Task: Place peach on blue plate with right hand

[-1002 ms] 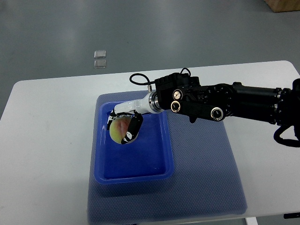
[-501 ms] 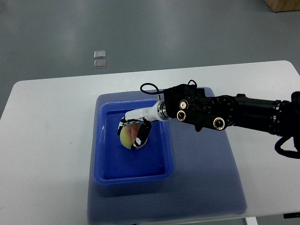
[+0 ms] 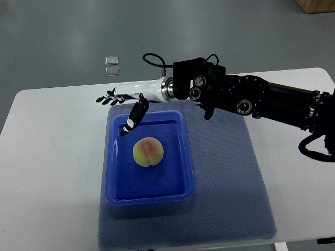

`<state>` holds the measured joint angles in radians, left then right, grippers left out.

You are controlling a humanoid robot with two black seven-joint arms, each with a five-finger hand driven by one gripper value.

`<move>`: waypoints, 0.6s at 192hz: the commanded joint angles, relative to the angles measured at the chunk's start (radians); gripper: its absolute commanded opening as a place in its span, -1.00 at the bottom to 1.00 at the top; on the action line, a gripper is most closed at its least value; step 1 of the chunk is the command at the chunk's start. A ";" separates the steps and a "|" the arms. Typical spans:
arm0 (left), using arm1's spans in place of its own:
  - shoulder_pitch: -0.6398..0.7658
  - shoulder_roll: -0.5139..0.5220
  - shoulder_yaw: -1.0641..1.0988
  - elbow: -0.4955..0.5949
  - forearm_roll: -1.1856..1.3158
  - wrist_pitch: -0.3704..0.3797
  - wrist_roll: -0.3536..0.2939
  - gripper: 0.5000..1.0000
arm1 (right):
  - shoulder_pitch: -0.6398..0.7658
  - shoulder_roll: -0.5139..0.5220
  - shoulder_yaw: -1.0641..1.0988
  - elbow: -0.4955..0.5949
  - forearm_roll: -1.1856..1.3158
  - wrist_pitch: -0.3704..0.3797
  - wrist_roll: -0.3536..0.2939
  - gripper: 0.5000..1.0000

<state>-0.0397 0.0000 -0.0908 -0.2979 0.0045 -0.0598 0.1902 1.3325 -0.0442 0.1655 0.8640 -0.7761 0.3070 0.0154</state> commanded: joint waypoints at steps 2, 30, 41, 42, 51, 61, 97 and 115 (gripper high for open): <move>0.000 0.000 -0.001 -0.001 0.002 0.000 0.000 1.00 | -0.021 -0.078 0.163 0.000 0.093 -0.022 0.011 0.73; 0.000 0.000 -0.001 -0.010 0.002 -0.002 0.000 1.00 | -0.246 -0.158 0.506 0.000 0.285 -0.069 0.087 0.73; 0.000 0.000 -0.001 -0.017 0.002 -0.002 0.000 1.00 | -0.328 -0.152 0.631 0.000 0.370 -0.074 0.100 0.73; 0.000 0.000 -0.001 -0.017 0.002 -0.002 0.000 1.00 | -0.341 -0.149 0.650 -0.002 0.388 -0.074 0.103 0.73; 0.000 0.000 -0.001 -0.018 0.003 -0.002 0.000 1.00 | -0.397 -0.135 0.721 -0.017 0.457 -0.078 0.113 0.73; 0.000 0.000 -0.001 -0.026 0.003 -0.002 0.000 1.00 | -0.466 -0.114 0.798 -0.034 0.535 -0.094 0.138 0.73; 0.000 0.000 -0.001 -0.041 0.003 0.000 0.000 1.00 | -0.585 -0.013 0.936 -0.135 0.629 -0.078 0.238 0.73; 0.000 0.000 -0.001 -0.041 0.003 0.000 0.000 1.00 | -0.645 0.017 0.976 -0.154 0.676 -0.014 0.261 0.73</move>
<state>-0.0399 0.0000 -0.0921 -0.3386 0.0079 -0.0608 0.1903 0.7478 -0.0616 1.0972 0.7362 -0.1454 0.2357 0.2491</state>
